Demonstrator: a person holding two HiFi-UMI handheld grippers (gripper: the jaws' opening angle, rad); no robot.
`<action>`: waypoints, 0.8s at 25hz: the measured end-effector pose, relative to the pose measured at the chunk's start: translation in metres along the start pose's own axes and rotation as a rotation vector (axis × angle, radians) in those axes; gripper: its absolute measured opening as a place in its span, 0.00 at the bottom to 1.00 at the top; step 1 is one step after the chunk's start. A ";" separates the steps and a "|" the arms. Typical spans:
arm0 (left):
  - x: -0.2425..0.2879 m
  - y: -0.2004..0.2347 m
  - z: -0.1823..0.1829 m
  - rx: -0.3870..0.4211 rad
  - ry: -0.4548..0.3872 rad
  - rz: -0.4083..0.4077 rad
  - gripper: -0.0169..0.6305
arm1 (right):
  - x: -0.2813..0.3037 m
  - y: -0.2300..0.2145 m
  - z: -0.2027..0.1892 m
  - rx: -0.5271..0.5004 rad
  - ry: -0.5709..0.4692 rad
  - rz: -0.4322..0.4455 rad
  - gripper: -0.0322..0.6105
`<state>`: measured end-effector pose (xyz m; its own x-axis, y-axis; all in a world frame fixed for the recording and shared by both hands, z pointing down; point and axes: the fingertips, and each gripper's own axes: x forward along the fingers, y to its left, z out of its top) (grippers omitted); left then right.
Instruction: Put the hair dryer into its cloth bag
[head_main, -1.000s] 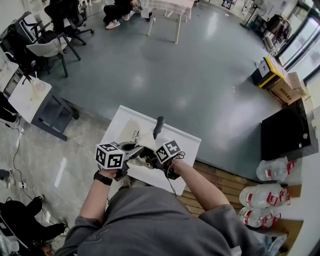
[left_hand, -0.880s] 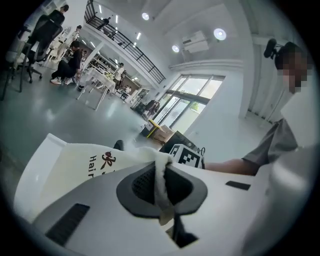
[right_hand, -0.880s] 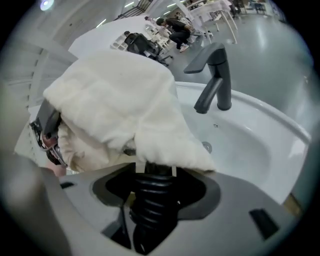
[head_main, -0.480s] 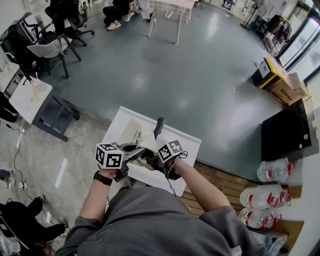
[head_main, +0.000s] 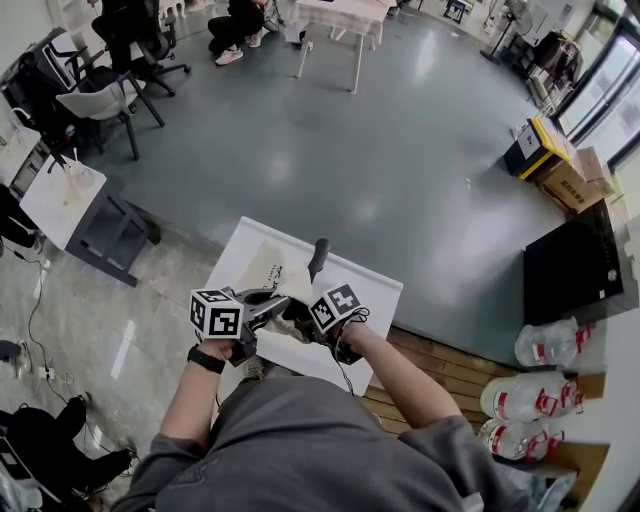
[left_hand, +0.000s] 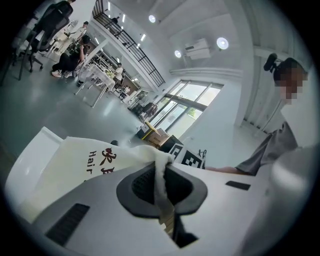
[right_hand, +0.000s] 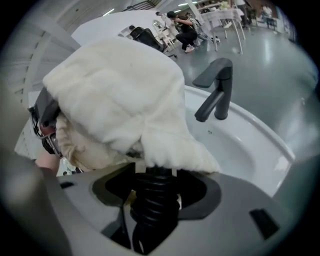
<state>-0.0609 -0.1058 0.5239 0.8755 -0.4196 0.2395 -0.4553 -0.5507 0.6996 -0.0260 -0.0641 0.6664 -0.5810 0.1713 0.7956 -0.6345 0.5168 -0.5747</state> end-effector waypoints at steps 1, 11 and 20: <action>-0.002 0.001 0.003 -0.011 -0.013 -0.004 0.03 | -0.001 0.001 0.002 0.006 -0.010 0.011 0.44; -0.006 -0.002 0.011 -0.110 -0.103 -0.062 0.03 | -0.017 0.001 0.001 0.046 -0.041 0.052 0.44; -0.006 -0.020 0.019 -0.140 -0.164 -0.159 0.03 | -0.026 -0.007 0.006 -0.005 -0.077 0.012 0.45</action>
<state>-0.0595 -0.1059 0.4958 0.8913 -0.4532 0.0153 -0.2775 -0.5185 0.8088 -0.0094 -0.0773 0.6487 -0.6262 0.1121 0.7716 -0.6250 0.5194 -0.5827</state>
